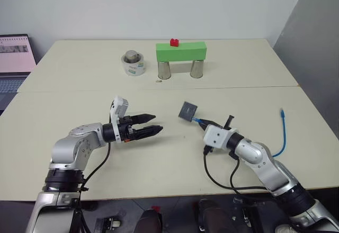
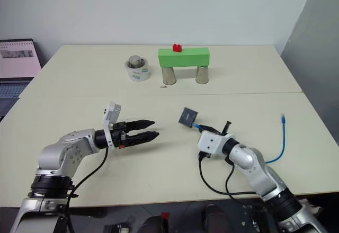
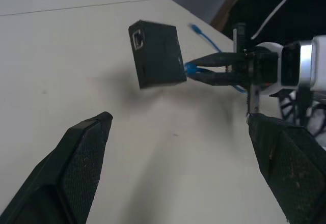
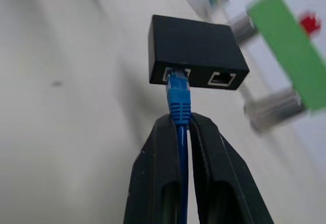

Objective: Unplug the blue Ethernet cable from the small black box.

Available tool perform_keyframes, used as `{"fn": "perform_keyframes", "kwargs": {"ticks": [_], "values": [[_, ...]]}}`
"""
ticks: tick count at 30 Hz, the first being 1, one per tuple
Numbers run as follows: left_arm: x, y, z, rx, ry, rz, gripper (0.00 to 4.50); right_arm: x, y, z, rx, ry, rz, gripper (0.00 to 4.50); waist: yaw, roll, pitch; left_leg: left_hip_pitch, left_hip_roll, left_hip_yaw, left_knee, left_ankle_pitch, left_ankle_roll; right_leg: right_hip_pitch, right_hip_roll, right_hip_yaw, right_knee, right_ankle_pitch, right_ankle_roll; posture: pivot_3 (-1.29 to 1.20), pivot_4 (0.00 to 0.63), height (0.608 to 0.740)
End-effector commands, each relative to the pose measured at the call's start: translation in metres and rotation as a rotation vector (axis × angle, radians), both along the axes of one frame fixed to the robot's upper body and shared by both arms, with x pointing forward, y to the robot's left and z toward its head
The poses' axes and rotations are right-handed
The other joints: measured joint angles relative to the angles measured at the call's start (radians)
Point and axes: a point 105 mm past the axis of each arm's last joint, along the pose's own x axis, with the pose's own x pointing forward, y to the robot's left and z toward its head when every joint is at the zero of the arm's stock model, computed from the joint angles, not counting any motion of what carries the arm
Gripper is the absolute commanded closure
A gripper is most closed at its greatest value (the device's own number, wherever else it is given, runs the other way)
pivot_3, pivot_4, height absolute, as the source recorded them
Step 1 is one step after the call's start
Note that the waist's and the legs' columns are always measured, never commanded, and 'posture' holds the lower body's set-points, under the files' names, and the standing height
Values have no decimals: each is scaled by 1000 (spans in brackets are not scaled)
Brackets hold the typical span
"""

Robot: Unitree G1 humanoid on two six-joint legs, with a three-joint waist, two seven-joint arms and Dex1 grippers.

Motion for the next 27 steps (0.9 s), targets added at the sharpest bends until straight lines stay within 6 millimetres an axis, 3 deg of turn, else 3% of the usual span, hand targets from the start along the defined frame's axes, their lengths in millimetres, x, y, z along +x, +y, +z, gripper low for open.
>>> {"fn": "perform_keyframes", "kwargs": {"ticks": [1, 11, 18, 27], "values": [[-10, -11, 13, -41, 3, -118, 0, -11, 9, 15, -76, -187, 183, 4465, 0, 0, 0, 0, 0, 0, 0, 0, 0, 0, 0, 0, 0, 0, 0, 0, 150, 740], [-11, -23, 13, -64, 10, -150, 0, -16, 20, 46, 3, -371, 305, 4476, 6, 0, 0, -1, 0, 0, 0, 0, 0, 0, 0, 1, 0, 3, -5, 0, 150, 740], [-11, -26, 12, -78, 14, -159, 0, -21, 26, 53, 30, -423, 346, 4477, 9, 0, 0, 0, 0, 0, 1, 0, 0, 0, 0, 1, 0, 3, -5, 0, 150, 740], [-12, -28, 19, -107, -5, -173, 1757, -23, 28, 49, 13, -427, 361, 4478, 9, 0, 0, 0, 0, 0, 1, 0, 0, 0, 0, 1, 1, 3, -5, 0, 150, 740]]}}
